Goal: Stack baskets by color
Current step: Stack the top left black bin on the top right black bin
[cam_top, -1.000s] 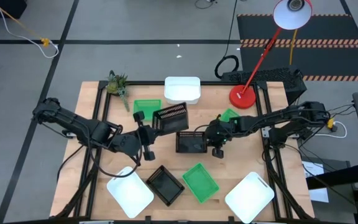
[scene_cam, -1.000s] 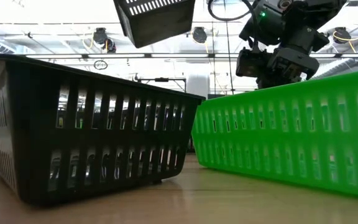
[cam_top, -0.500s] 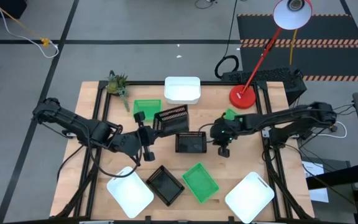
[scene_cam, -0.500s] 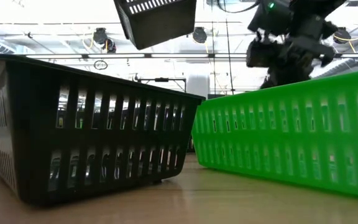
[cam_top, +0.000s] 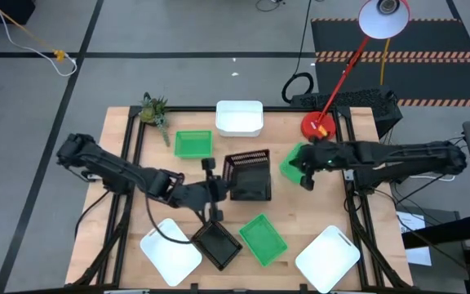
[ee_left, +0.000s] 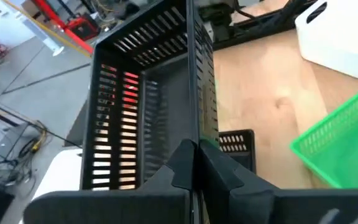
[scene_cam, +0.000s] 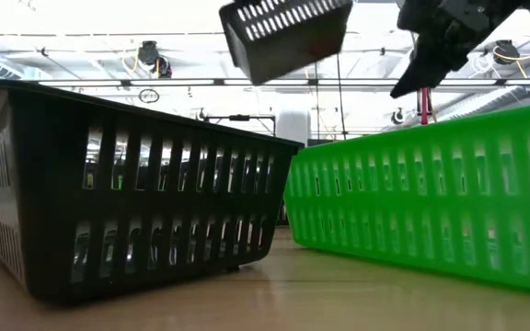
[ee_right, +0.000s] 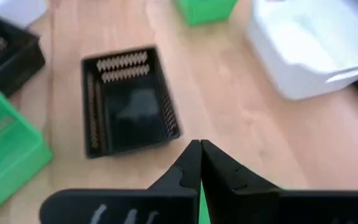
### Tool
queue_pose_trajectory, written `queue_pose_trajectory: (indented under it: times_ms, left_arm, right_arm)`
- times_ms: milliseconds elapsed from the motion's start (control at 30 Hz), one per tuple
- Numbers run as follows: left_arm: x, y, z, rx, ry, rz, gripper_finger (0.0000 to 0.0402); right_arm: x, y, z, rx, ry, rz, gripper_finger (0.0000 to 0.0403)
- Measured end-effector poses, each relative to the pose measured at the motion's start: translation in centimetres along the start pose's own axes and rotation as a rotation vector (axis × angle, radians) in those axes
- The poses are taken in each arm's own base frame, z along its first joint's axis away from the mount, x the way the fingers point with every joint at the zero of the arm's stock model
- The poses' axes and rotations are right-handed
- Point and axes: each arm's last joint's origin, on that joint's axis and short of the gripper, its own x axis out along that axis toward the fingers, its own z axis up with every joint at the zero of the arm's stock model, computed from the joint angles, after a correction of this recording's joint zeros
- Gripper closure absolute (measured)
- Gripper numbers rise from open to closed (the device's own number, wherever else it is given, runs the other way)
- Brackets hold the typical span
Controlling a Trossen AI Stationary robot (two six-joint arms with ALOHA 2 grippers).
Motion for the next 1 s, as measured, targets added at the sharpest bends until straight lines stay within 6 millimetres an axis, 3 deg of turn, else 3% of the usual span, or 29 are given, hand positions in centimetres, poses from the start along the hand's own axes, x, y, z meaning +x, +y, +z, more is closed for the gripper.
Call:
queue_pose_trajectory:
  times_ms: [200, 467, 1000]
  left_arm:
    - [3.8, -1.4, -1.8, 0.026, 0.088, -0.077, 0.0395]
    - [8.5, -2.9, -5.1, 0.103, 0.222, -0.091, 0.0394]
    - [9.4, -2.9, -5.8, 0.099, 0.258, -0.134, 0.0392]
  right_arm:
    - [-1.6, -0.4, 0.2, -0.019, -0.086, -0.036, 0.0403]
    - [-1.8, -0.4, 0.6, -0.053, -0.133, -0.032, 0.0403]
    - [-1.8, -0.3, 0.8, -0.074, -0.152, -0.031, 0.0403]
